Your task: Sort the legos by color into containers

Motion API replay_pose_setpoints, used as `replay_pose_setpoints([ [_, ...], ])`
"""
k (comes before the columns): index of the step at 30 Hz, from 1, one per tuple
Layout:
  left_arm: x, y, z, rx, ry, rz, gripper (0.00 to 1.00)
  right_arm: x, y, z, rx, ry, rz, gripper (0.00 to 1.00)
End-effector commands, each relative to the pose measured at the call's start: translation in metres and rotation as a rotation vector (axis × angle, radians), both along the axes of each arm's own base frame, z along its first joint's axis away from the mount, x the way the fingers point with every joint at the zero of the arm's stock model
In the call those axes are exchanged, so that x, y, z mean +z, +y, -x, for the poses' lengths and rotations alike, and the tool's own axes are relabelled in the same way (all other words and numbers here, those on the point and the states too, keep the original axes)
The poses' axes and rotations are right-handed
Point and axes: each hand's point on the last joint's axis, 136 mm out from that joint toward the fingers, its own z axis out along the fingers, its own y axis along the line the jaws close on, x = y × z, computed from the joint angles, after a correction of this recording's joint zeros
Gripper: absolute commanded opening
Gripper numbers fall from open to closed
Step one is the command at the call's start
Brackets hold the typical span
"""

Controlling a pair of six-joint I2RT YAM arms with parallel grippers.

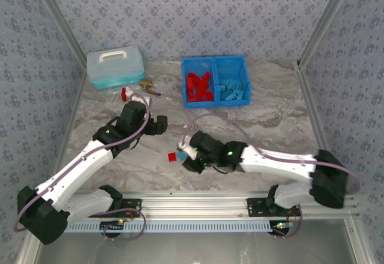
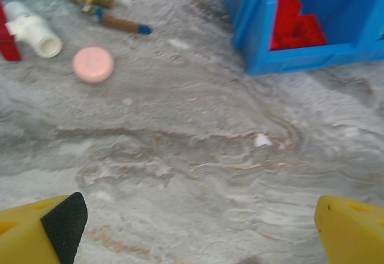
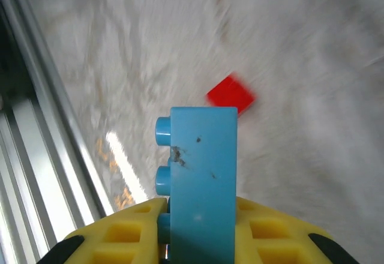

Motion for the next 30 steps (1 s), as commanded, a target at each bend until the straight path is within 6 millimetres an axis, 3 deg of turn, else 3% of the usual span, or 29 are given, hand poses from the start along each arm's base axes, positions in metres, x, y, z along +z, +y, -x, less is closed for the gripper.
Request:
replay_pose_setpoints([
  [1, 0.032, -0.021, 0.003, -0.104, -0.097, 0.133, 0.99, 0.037, -0.041, -0.05, -0.216, -0.116, -0.088, 0.23],
  [4, 0.043, -0.031, 0.006, -0.16, -0.121, 0.181, 0.99, 0.068, -0.085, -0.103, -0.412, -0.174, -0.193, 0.24],
  [7, 0.049, -0.044, 0.014, -0.245, -0.124, 0.219, 0.99, 0.079, -0.128, -0.154, -0.583, -0.189, -0.21, 0.25],
  [11, 0.054, -0.066, 0.03, -0.383, -0.105, 0.277, 0.99, 0.064, -0.176, -0.219, -0.771, -0.093, -0.163, 0.25],
  [14, 0.053, -0.078, 0.041, -0.451, -0.093, 0.285, 0.99, 0.044, -0.196, -0.261, -0.85, -0.039, -0.123, 0.24],
  [15, 0.053, -0.082, 0.044, -0.47, -0.095, 0.281, 0.99, 0.035, -0.201, -0.274, -0.867, -0.018, -0.108, 0.25],
  [16, 0.053, -0.085, 0.047, -0.486, -0.096, 0.279, 0.99, 0.04, -0.201, -0.289, -0.873, -0.026, -0.112, 0.25],
  [21, 0.05, -0.096, 0.059, -0.536, -0.094, 0.246, 0.99, 0.007, -0.204, -0.343, -0.917, 0.048, -0.051, 0.26],
  [26, 0.041, -0.093, 0.058, -0.488, -0.075, 0.223, 0.99, -0.02, -0.198, -0.372, -0.945, 0.108, -0.029, 0.31],
  [30, 0.021, -0.074, 0.047, -0.329, 0.005, 0.17, 0.99, -0.025, -0.195, -0.38, -0.959, 0.125, -0.024, 0.49],
])
